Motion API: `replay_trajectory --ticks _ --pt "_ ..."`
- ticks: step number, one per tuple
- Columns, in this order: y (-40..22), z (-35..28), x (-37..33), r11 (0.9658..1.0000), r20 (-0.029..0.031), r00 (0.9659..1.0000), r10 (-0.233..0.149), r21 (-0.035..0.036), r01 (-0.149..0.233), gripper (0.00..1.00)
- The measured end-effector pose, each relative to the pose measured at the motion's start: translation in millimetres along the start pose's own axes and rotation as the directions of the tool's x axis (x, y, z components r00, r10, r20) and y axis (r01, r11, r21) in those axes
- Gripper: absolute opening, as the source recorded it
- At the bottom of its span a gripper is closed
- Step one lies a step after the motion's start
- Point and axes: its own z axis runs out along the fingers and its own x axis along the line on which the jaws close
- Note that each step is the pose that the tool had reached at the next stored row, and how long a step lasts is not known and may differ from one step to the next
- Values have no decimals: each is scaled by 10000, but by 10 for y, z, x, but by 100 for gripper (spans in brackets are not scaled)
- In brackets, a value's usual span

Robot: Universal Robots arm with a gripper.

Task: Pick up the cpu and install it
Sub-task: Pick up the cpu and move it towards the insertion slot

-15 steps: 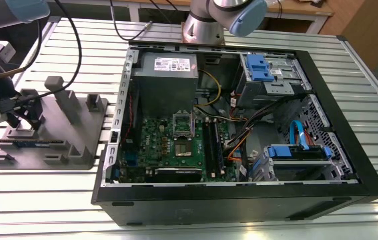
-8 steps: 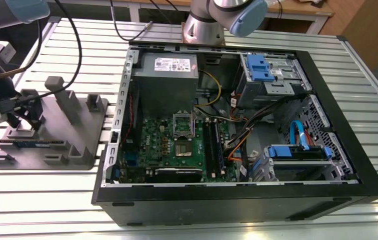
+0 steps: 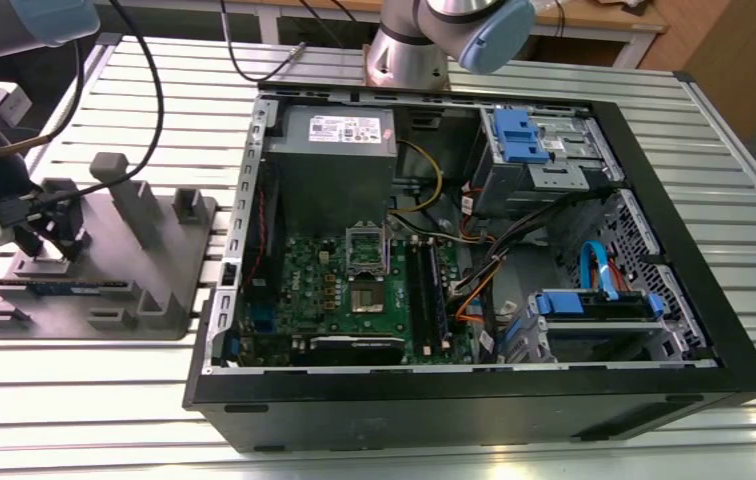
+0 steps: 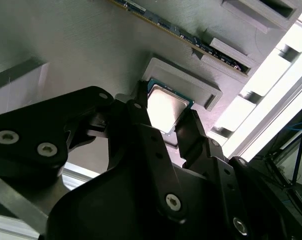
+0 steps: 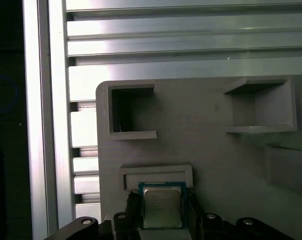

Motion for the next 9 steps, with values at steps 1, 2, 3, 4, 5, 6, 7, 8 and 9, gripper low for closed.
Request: replay_trajectory --ticks 1,2,3,4,5,6,7,8,9 --pt "0 0 0 10000 0 10000 0 0 0 47" --pt "0 0 0 10000 0 10000 0 0 0 47" --pt "0 0 0 10000 0 10000 0 0 0 47" --pt "0 0 0 10000 1 10000 0 -1 0 47" --pt "0 0 1 10000 1 10000 0 0 0 47" --pt "0 0 1 10000 1 10000 0 -1 0 47" --pt "0 -4 1 10000 2 10000 0 -2 0 47" --pt "0 -11 1 10000 1 10000 0 -1 0 47" --pt "1 -27 0 10000 1 10000 0 -1 0 47"
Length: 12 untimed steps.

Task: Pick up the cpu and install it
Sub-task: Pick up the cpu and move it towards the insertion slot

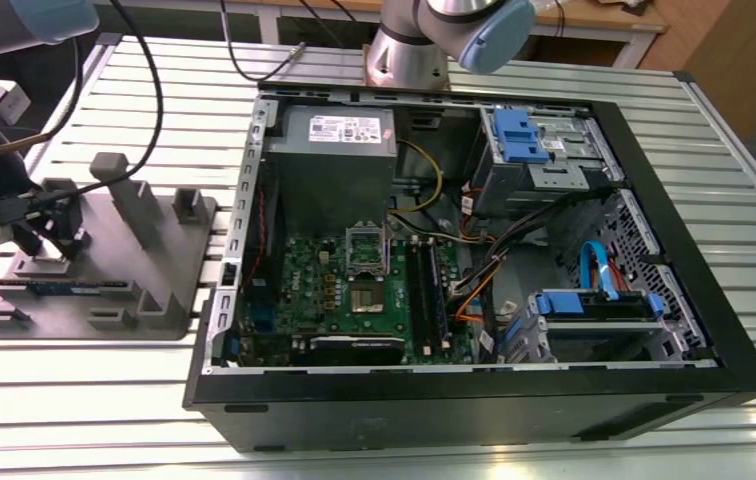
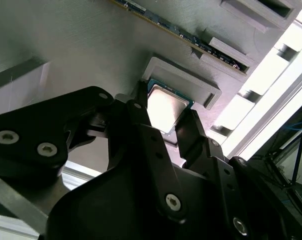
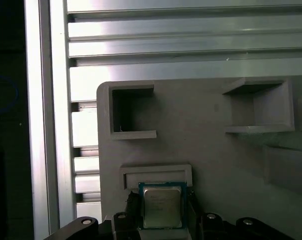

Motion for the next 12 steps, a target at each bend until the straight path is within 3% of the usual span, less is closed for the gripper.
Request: replay_trajectory --ticks 12 --pt "2 -81 -2 9999 -4 9999 -137 -7 137 47"
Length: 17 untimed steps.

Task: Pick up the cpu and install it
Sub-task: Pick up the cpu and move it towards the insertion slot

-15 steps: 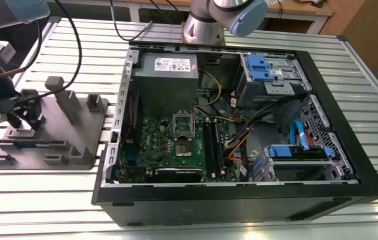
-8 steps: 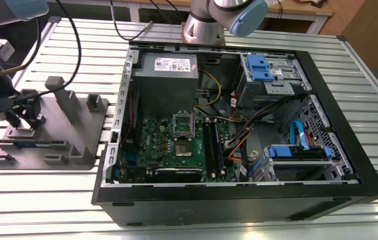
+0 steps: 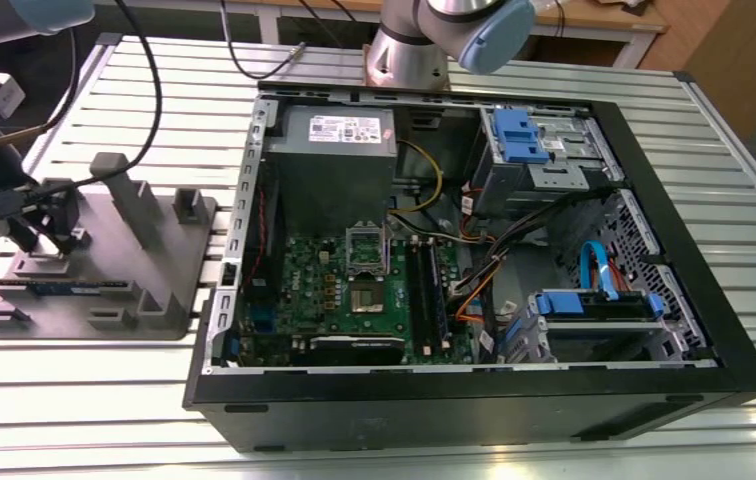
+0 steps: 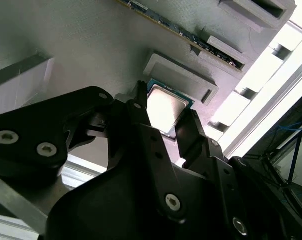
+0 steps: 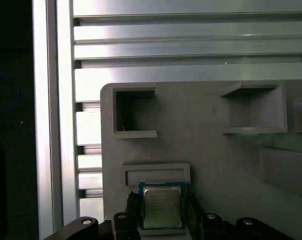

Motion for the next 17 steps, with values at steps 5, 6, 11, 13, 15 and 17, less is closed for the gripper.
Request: replay_trajectory --ticks 5,6,11,13,15,17 --pt "0 -9 -1 10000 1 10000 -8 -1 8 47" --pt "0 -10 0 10000 0 10000 -8 -1 8 47" --pt "2 -81 -2 10000 -1 10000 -8 0 8 47" --pt "3 -108 -4 10000 -1 10000 -9 0 9 47" --pt "5 -201 -6 10000 -1 10000 -8 0 8 47" --pt "5 -214 -7 10000 1 10000 -8 -1 8 47"
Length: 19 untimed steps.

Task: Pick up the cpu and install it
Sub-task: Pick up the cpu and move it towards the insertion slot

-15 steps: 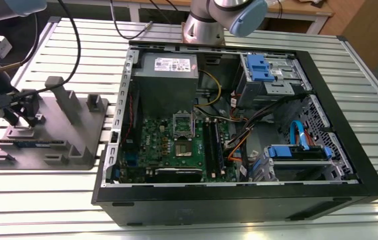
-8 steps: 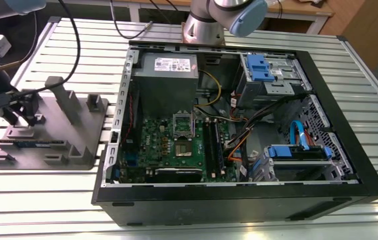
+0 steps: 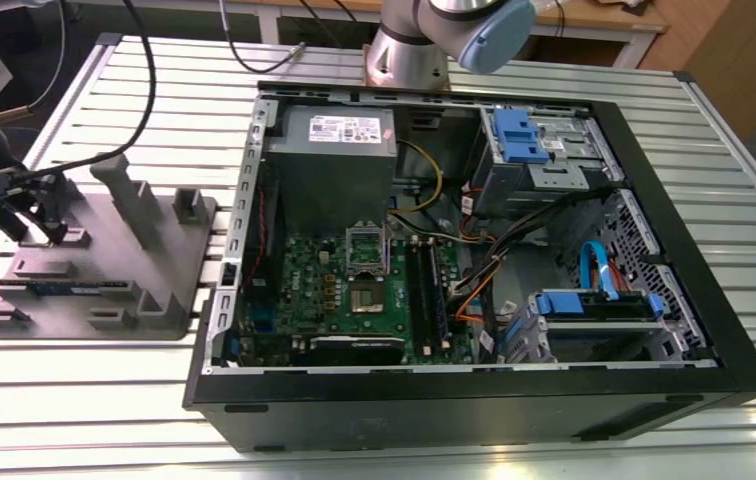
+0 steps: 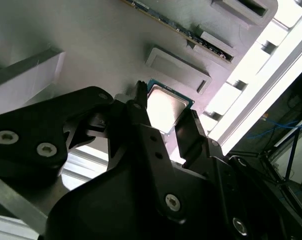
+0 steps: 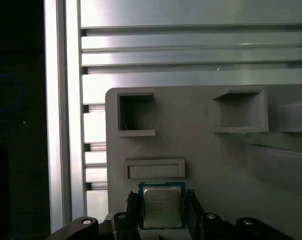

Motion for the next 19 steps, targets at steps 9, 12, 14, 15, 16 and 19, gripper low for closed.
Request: replay_trajectory --ticks 9,12,14,15,16,19 --pt "1 -37 -1 10000 -2 10000 0 1 0 47" --pt "1 -49 -1 10000 -2 10000 0 1 0 47" --pt "1 -60 -2 10000 -3 10000 0 2 0 47" --pt "1 -63 -2 10000 -1 10000 0 1 0 47" --pt "2 -66 -2 10000 0 10000 0 0 0 47" --pt "2 -78 -2 10000 -1 10000 0 1 0 47"
